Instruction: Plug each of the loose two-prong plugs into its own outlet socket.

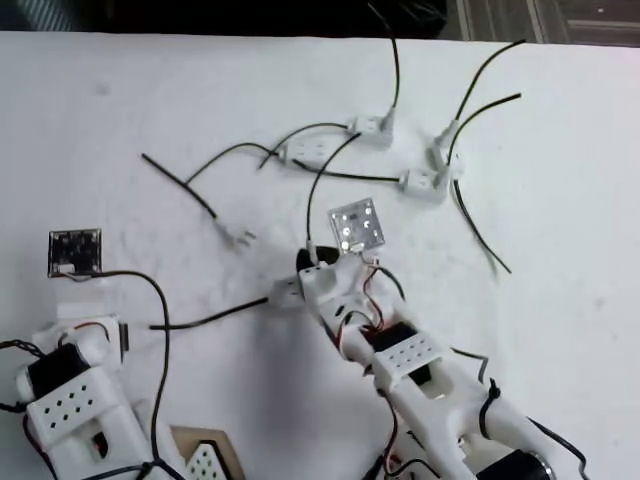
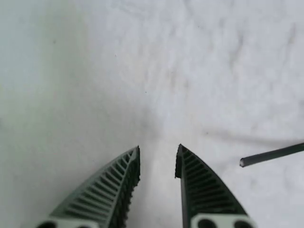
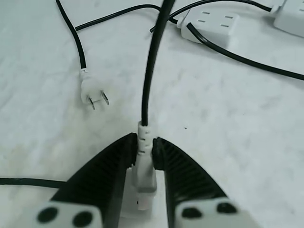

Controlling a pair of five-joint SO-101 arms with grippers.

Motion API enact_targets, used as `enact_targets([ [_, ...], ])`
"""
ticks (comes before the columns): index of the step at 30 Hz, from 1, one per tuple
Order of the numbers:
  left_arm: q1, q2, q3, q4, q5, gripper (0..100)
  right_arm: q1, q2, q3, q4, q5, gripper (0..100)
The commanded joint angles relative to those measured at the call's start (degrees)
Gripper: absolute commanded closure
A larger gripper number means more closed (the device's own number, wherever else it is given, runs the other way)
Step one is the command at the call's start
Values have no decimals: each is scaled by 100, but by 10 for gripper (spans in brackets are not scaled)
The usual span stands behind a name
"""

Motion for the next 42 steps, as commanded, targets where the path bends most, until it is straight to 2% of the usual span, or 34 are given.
enact_targets([
  [1,66,-84,-35,-88,-35,857,22,4,-281,-92,0,982],
  [6,66,-84,-35,-88,-35,857,40,4,-281,-374,-18,982],
  [24,66,-84,-26,-88,-35,857,4,4,-18,-330,9,982],
  [38,66,-84,-26,-88,-35,857,-4,-101,44,277,176,982],
  [42,66,-84,-70,-88,-18,857,-84,-813,70,585,211,982],
])
